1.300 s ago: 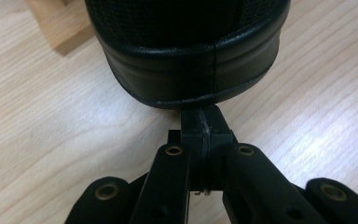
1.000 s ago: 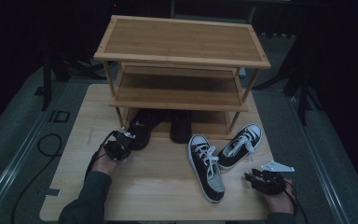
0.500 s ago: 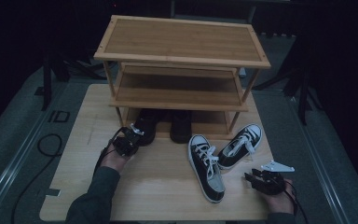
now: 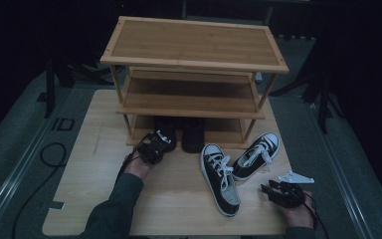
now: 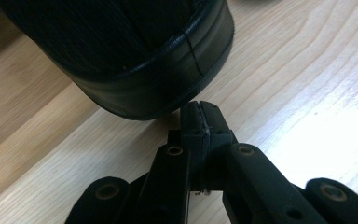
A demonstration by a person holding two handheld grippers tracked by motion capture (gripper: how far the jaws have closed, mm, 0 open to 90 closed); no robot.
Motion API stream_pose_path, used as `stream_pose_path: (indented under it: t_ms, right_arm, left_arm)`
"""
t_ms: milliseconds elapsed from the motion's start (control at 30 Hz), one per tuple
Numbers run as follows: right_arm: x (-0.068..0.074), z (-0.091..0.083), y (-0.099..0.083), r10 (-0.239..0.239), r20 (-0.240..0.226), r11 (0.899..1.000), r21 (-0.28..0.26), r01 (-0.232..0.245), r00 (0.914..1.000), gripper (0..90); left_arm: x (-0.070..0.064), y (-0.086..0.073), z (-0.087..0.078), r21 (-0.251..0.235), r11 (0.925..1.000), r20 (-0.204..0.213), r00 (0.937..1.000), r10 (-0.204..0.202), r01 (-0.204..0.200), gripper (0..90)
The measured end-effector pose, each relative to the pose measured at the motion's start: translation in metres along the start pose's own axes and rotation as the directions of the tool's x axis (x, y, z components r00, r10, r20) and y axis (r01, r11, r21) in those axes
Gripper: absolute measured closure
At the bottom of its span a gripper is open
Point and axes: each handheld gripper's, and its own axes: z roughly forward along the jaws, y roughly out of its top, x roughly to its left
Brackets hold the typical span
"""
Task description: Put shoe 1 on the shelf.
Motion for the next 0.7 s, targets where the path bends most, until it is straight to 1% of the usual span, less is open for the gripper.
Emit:
stream_pose_path:
  t_ms: [100, 400, 533, 700]
  right_arm:
    - [0.0, 0.0, 0.0, 0.0, 0.001, 1.0, 0.001, 0.0, 1.0, 57.8]
    - [0.0, 0.0, 0.0, 0.0, 0.001, 1.0, 0.0, 0.0, 1.0, 57.8]
    - [0.0, 0.0, 0.0, 0.0, 0.001, 1.0, 0.0, 0.0, 1.0, 57.8]
    - [0.0, 0.0, 0.0, -0.001, 0.001, 1.0, 0.0, 0.001, 1.0, 57.8]
  left_arm:
    - [-0.001, 0.004, 0.0, -0.007, 1.0, 0.005, 1.0, -0.002, 0.002, 89.9]
    - [-0.002, 0.01, 0.002, -0.001, 1.0, 0.008, 1.0, 0.005, -0.005, 89.9]
    - [-0.004, 0.015, 0.001, -0.008, 0.9999, 0.01, 0.9999, 0.011, -0.01, 89.9]
    - [-0.004, 0.018, 0.002, -0.016, 0.9998, 0.01, 0.9999, 0.008, -0.007, 89.9]
